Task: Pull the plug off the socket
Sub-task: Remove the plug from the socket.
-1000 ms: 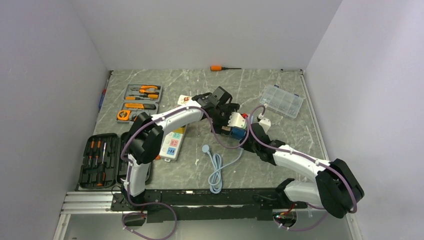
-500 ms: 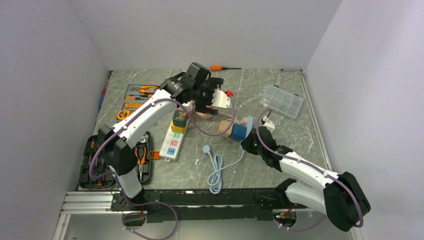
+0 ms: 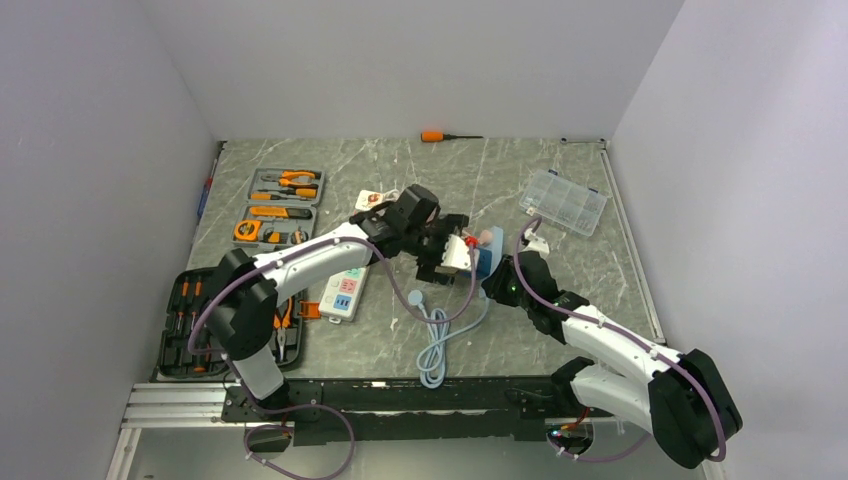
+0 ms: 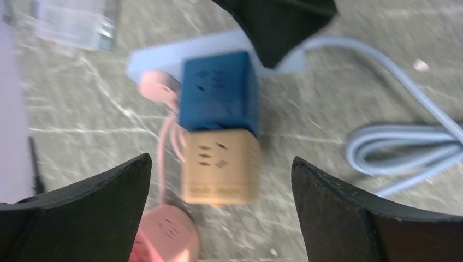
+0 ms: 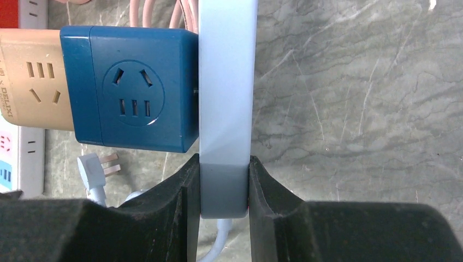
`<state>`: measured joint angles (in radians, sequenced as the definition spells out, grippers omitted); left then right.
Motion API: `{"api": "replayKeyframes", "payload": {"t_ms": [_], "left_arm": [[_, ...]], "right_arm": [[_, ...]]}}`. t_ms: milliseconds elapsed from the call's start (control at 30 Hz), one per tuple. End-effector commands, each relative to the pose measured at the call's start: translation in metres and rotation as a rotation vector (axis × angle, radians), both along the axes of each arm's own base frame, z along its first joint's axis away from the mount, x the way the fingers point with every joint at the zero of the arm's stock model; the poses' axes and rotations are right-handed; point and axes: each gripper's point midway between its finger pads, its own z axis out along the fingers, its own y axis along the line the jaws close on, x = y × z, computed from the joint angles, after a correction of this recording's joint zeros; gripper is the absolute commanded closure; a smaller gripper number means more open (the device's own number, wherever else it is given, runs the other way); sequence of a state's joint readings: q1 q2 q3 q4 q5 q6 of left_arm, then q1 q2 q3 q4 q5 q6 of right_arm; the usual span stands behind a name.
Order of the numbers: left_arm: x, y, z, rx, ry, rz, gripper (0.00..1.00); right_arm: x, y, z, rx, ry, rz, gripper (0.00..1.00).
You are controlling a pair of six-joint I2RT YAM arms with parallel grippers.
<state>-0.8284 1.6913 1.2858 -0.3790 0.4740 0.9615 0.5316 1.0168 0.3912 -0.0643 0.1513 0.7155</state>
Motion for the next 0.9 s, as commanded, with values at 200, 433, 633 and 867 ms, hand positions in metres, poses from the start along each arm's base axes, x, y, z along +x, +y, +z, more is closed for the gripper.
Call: {"api": "replayKeyframes", "payload": {"t_ms": [200, 433, 633, 867], "left_arm": [[0.02, -0.047, 0.023, -0.119, 0.014, -0.075, 0.01], [0.01, -0.047, -0.002, -0.046, 0.122, -0.108, 0.01], [0.016, -0.052, -0.012, -0.042, 0.136, -0.08, 0.01], [0.022, -0.058, -0.019, -0.03, 0.185, -0.036, 0.14]], "right_arm": [[0.031, 0.029, 0.062, 0.115, -0.232, 0.087, 1.0], [0.034, 0.037, 0.071, 0.14, -0.254, 0.11, 1.0], [0.035, 0.04, 0.078, 0.156, -0.268, 0.122, 1.0], [0.032, 0.044, 0.087, 0.198, -0.294, 0.137, 1.0]]}}
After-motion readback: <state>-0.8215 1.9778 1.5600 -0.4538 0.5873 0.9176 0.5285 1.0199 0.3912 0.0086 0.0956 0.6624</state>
